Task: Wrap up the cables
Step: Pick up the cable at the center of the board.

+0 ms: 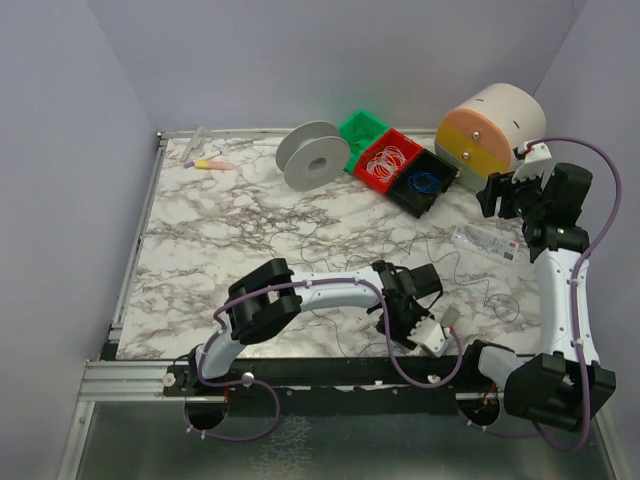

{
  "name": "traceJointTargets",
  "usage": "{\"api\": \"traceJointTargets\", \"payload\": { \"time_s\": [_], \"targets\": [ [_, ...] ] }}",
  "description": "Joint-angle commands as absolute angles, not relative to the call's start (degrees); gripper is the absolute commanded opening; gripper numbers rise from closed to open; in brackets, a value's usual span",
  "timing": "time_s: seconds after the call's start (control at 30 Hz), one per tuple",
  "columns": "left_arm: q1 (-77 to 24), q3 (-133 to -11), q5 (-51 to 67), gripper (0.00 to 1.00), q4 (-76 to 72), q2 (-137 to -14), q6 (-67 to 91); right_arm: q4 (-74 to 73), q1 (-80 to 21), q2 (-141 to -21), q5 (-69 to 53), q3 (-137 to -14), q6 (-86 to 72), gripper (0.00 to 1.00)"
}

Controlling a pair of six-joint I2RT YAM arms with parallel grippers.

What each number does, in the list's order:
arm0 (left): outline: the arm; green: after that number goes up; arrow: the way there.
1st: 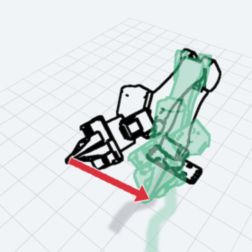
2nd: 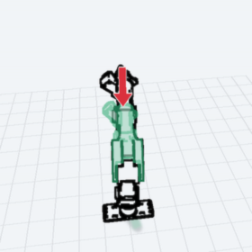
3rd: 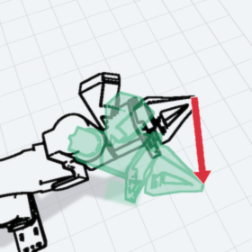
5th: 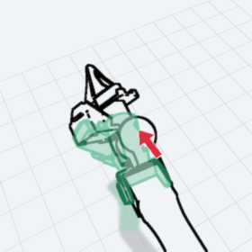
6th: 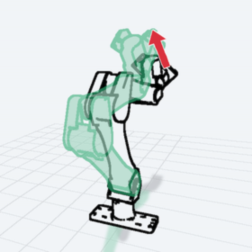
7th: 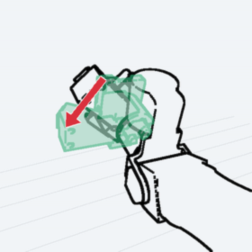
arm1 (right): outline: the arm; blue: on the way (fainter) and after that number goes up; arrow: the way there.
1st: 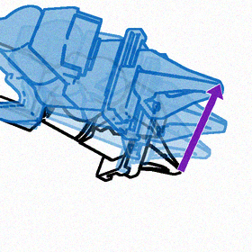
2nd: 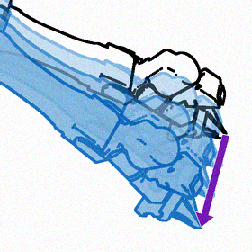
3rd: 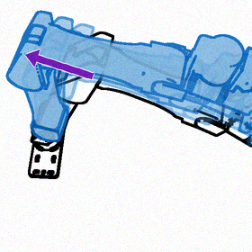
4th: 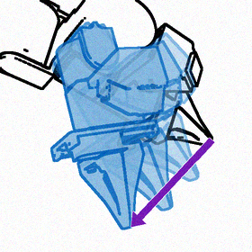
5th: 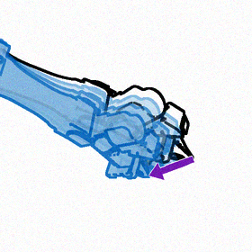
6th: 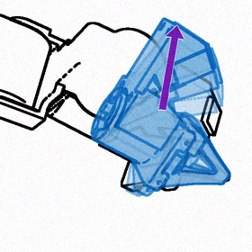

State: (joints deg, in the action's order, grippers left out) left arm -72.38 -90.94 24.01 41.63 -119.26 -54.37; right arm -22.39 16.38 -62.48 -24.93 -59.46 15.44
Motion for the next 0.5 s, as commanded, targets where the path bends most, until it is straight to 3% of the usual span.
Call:
{"api": "traceJointTargets", "payload": {
  "time_s": [0.0,0.47],
  "targets": [
    [-72.33,-94.74,27.24,0.47,43.93,-121.55,-57.05,-22.59,17.75,-62.15,-27.95,-59.02,14.74,0.7],
    [-73.62,-97.44,29.94,0.34,52.23,-123.84,-63.31,-22.93,18.9,-62.23,-29.77,-58.97,14.74,0.69]
  ]
}}
